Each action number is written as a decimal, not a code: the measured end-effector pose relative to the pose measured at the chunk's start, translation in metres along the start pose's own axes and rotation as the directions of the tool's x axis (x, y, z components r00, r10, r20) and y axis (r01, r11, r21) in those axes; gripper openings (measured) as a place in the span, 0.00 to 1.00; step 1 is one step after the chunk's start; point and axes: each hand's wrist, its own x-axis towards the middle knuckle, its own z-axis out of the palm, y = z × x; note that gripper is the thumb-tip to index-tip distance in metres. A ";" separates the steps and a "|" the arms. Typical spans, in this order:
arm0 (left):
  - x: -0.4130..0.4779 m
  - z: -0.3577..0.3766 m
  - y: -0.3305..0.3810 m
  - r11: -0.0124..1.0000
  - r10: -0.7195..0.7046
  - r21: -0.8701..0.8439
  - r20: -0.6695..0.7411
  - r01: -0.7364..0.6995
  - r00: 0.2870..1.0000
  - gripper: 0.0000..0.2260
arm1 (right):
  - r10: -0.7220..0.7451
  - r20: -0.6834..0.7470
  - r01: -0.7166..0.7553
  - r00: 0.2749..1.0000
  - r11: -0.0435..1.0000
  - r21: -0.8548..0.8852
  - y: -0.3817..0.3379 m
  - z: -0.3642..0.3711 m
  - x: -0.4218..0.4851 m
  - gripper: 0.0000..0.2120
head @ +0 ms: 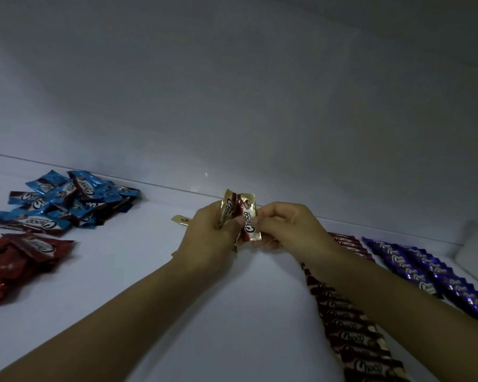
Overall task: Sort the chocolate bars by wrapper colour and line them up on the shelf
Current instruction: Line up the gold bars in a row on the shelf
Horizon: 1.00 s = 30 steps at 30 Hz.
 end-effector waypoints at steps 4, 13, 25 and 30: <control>-0.006 0.007 0.001 0.999 -0.001 -0.036 -0.060 -0.001 0.998 0.07 | -0.037 0.010 0.038 0.999 0.994 -0.100 -0.005 -0.012 0.006 0.05; -0.009 0.009 -0.005 1.000 0.028 0.004 -0.135 -0.028 0.991 0.06 | -0.029 -0.114 -0.028 0.993 0.880 -0.473 0.017 -0.036 0.027 0.08; -0.005 0.009 -0.007 0.999 0.035 0.016 -0.145 -0.033 0.989 0.06 | -0.206 0.197 0.249 0.959 0.275 -0.928 0.038 -0.012 0.017 0.15; -0.009 0.011 -0.004 0.998 0.006 -0.065 -0.162 -0.017 0.987 0.07 | -0.122 0.196 0.228 0.973 0.372 -0.900 0.038 0.000 0.015 0.24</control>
